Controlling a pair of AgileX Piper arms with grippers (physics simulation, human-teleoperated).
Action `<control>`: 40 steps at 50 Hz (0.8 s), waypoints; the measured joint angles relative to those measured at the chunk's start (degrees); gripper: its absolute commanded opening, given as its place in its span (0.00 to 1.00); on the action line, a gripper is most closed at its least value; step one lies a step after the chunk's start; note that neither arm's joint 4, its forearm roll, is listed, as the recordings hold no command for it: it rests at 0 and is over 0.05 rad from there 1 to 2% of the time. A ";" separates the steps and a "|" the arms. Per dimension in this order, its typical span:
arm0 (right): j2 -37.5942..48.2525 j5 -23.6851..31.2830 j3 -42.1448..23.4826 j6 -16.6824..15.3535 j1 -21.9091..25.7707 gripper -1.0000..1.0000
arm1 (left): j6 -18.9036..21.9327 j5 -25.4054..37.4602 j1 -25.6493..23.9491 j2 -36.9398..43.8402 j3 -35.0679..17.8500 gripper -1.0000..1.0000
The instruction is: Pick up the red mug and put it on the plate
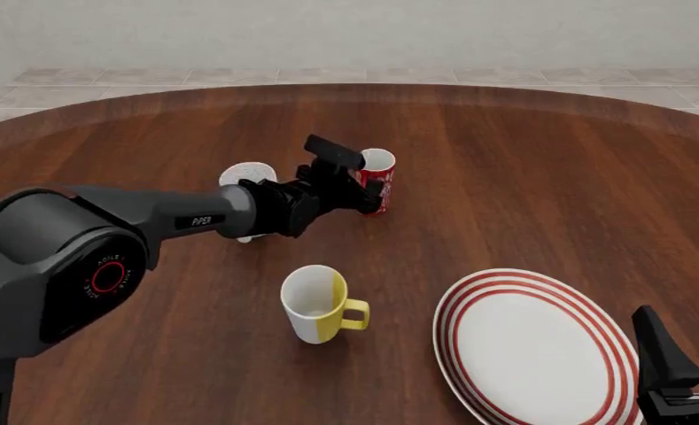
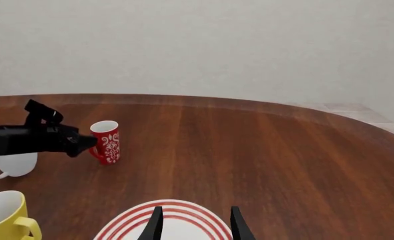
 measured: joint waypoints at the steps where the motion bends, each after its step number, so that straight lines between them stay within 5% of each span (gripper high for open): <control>1: 0.00 0.01 0.00 0.00 0.00 1.00 | -0.01 -0.01 0.01 0.11 -0.05 1.00; 40: 0.03 -0.09 0.00 -0.30 -0.05 1.00 | -0.45 0.17 -0.17 4.26 -2.81 1.00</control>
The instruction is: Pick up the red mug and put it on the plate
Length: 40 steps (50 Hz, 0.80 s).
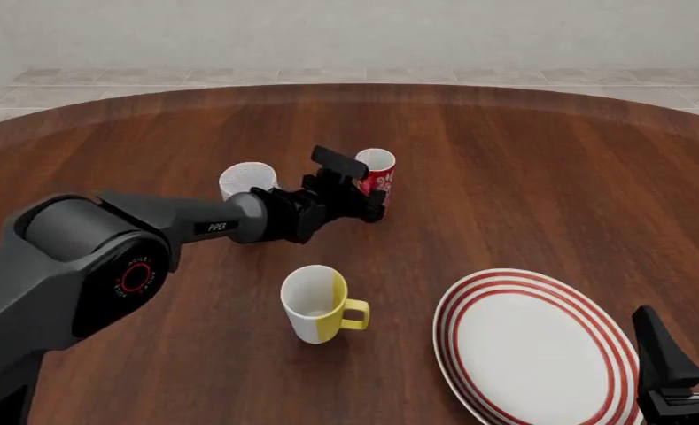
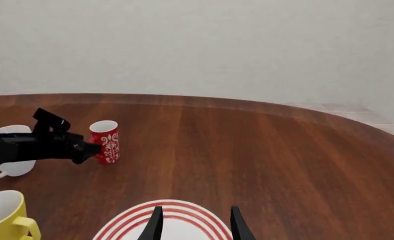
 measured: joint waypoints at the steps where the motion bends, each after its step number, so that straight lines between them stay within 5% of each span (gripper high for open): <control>1: 0.00 0.00 0.00 -0.01 0.00 1.00 | -0.02 0.01 0.01 0.09 -0.08 1.00; 19: 0.15 0.00 0.00 -0.12 -0.09 1.00 | -0.55 0.08 -0.12 1.83 -1.35 1.00; 20: 0.16 0.00 0.00 -0.12 -0.10 1.00 | -0.59 0.11 -0.14 1.90 -1.39 0.00; 40: 0.46 -0.29 0.00 -0.31 -0.08 1.00 | -1.18 -0.88 0.38 0.48 1.16 0.00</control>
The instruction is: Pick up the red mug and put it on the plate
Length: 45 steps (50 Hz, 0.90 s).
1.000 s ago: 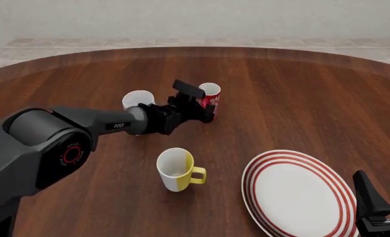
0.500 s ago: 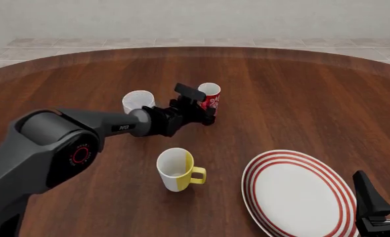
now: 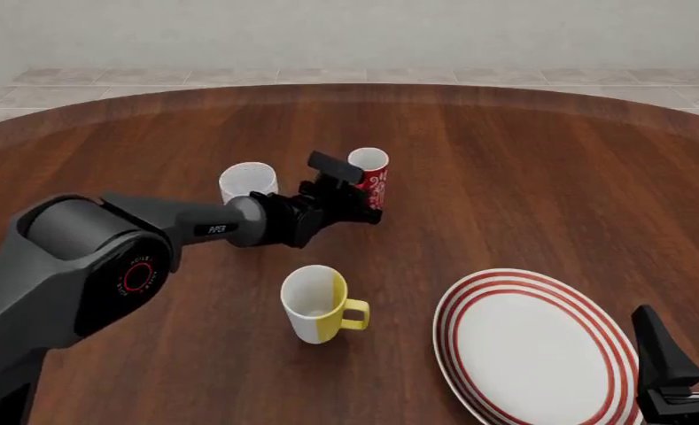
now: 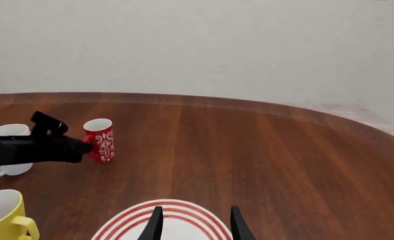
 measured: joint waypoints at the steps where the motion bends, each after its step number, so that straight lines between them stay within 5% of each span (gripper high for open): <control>1: -0.04 0.02 0.00 -0.02 0.00 1.00 | 0.06 -0.08 0.00 -0.16 0.19 0.00; 29: -0.69 0.19 0.00 -0.14 0.00 1.00 | 9.44 -6.46 -6.94 -16.60 14.15 0.00; 45: -0.72 0.13 0.00 -0.43 0.24 1.00 | 10.61 -5.60 -13.31 -29.88 23.80 0.00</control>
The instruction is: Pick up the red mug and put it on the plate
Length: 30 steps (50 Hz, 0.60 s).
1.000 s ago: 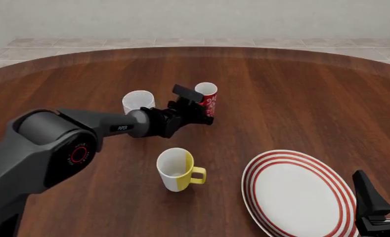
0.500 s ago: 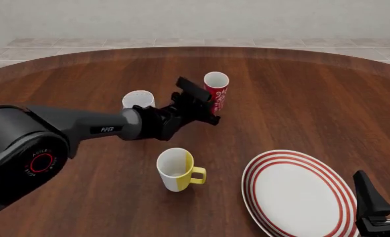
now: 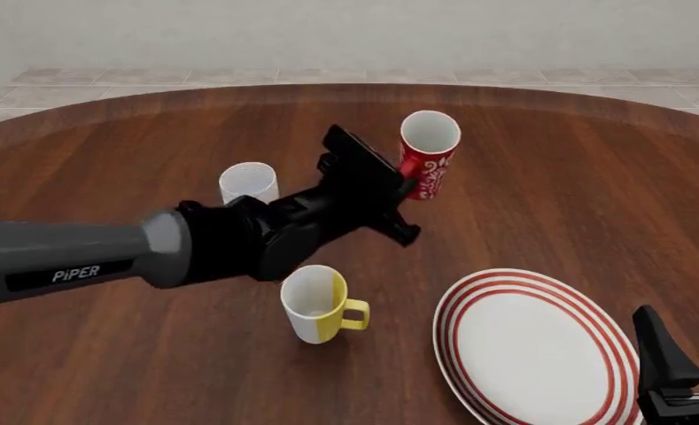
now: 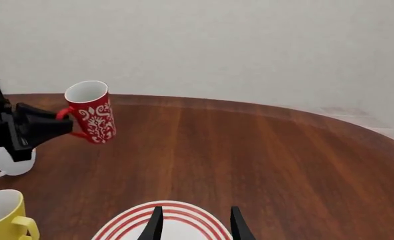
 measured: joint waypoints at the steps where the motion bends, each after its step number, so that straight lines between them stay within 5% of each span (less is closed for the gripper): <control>1: -0.01 0.00 0.00 -0.01 0.01 1.00 | 0.01 0.09 -0.29 -0.71 0.50 0.00; 30: -0.11 -0.11 0.00 -0.08 0.08 1.00 | -2.50 3.34 -7.61 -14.20 8.30 0.00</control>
